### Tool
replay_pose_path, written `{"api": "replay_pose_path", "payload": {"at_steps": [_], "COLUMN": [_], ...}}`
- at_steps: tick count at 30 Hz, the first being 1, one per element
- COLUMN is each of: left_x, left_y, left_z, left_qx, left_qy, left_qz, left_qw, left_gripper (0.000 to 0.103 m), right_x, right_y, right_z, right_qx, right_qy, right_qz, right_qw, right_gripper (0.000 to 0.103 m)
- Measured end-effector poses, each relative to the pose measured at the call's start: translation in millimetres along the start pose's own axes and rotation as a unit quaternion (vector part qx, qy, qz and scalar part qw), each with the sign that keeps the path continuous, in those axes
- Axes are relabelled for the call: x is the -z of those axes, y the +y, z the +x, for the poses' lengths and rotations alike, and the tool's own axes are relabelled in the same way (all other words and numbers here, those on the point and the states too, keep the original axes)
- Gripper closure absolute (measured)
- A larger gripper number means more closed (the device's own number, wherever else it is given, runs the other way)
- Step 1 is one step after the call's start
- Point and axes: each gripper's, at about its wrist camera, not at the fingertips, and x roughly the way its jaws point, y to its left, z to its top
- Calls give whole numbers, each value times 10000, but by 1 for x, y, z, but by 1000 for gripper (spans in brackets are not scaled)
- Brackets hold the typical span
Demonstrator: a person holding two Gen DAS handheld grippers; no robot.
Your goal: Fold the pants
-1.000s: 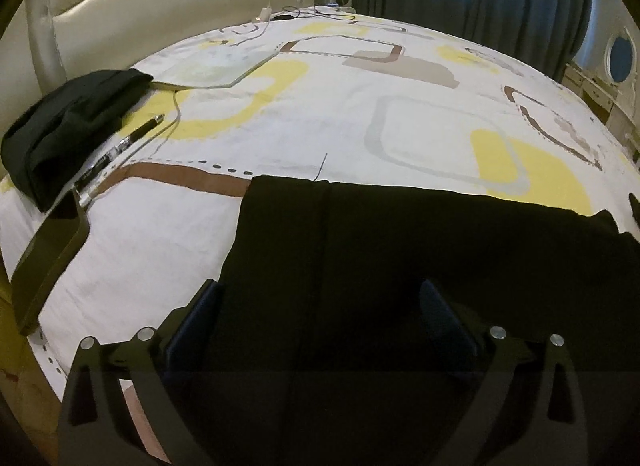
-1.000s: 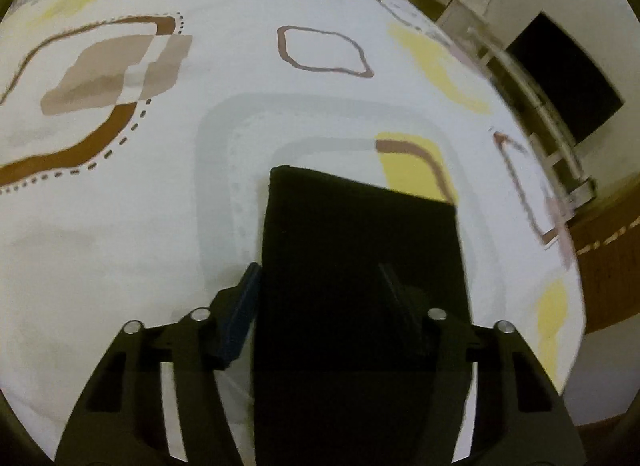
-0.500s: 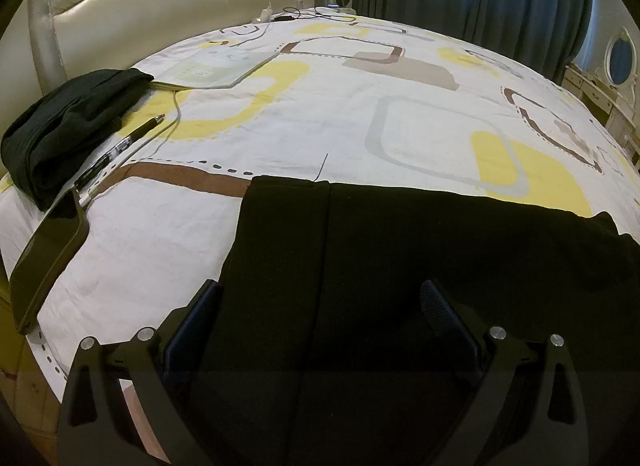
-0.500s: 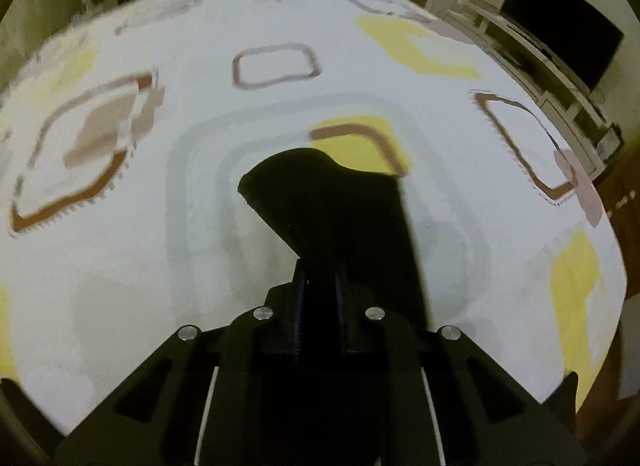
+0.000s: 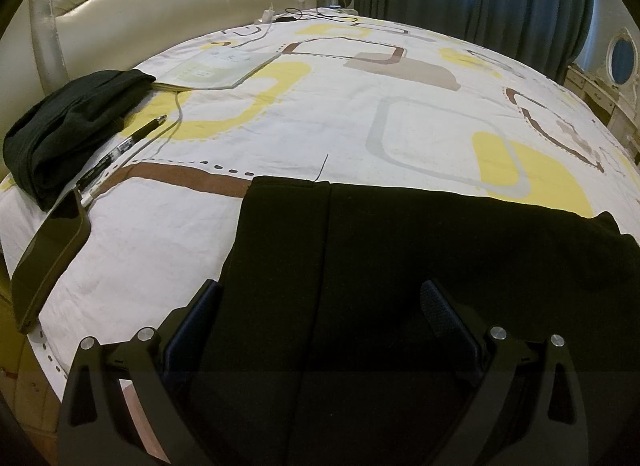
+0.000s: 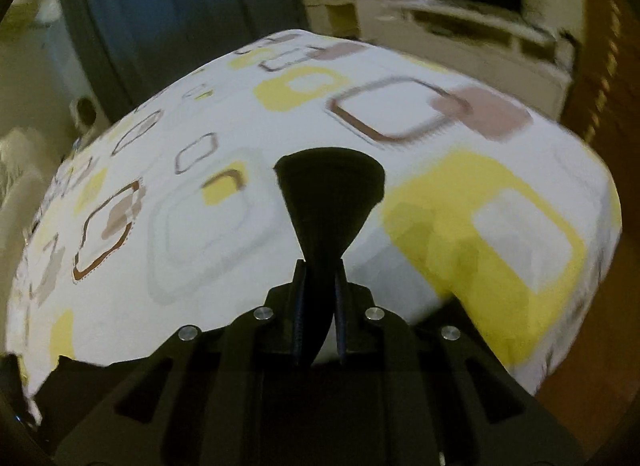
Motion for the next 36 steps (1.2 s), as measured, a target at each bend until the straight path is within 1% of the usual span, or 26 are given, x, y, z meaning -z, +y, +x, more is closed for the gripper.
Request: {"api": "replay_pose_path", "payload": {"at_steps": [3, 6, 8, 11, 15, 17, 18, 19, 21, 23, 24, 25, 27, 28, 29, 31, 32, 33, 34, 36], "left_x": [0, 0, -1, -1, -1, -2, -2, -2, -3, -3, -2, -1, 4, 7, 10, 15, 19, 22, 27, 35], "left_y": [1, 2, 3, 3, 3, 4, 3, 4, 5, 3, -1, -6, -20, -32, -43, -64, -78, -86, -98, -117], "left_z": [0, 0, 0, 1, 0, 1, 0, 0, -2, -7, -13, -20, -39, -54, -66, -85, -96, -101, -107, -114], "left_qx": [-2, 16, 24, 19, 20, 38, 50, 73, 118, 139, 163, 175, 138, 253, 434, 561, 831, 1063, 1385, 1757], "left_qy": [-1, 2, 7, 14, 11, 19, 30, 48, 109, 181, 187, 149, -77, -233, -308, -453, -439, -367, -252, -44], "left_qz": [-3, -12, -23, -19, -21, -24, -32, -33, -36, -38, -8, 66, 289, 406, 492, 572, 513, 398, 180, -151], "left_qw": [10000, 10000, 10000, 10000, 10000, 10000, 10000, 10000, 9999, 9997, 9997, 9997, 9995, 9986, 9974, 9958, 9943, 9929, 9899, 9843], "left_gripper": [4, 4, 4, 4, 4, 4, 4, 4, 4, 4, 4, 4, 4, 4, 4, 4, 4, 4, 4, 4], "right_x": [23, 46, 58, 72, 81, 86, 90, 92, 101, 105, 107, 109, 114, 117, 122, 129, 135, 138, 141, 143], "right_y": [-33, -62, -79, -96, -109, -121, -128, -131, -146, -154, -156, -156, -154, -152, -149, -145, -139, -138, -131, -122], "right_z": [1, 6, 7, 6, 2, 5, 8, 10, 9, 2, -3, -10, -16, -19, -20, -20, -16, -14, -9, -4], "right_qx": [4, -106, -263, -473, -720, -802, -842, -868, -905, -933, -923, -897, -1051, -1219, -1416, -1770, -2021, -2133, -2277, -2304], "right_qy": [146, 300, 335, 288, 218, 238, 286, 311, 258, 179, 116, 35, 1, 3, 32, 101, 204, 276, 378, 502], "right_qz": [299, 676, 1015, 1399, 1665, 1947, 2112, 2218, 2530, 2611, 2626, 2631, 2647, 2672, 2726, 2856, 2960, 2991, 3022, 2996], "right_qw": [9994, 9972, 9939, 9886, 9832, 9773, 9734, 9707, 9629, 9606, 9604, 9606, 9586, 9559, 9517, 9418, 9334, 9297, 9249, 9245], "right_gripper": [91, 91, 91, 91, 91, 90, 89, 85, 80, 80, 76, 70, 66, 66, 66, 66, 66, 65, 64, 64]}}
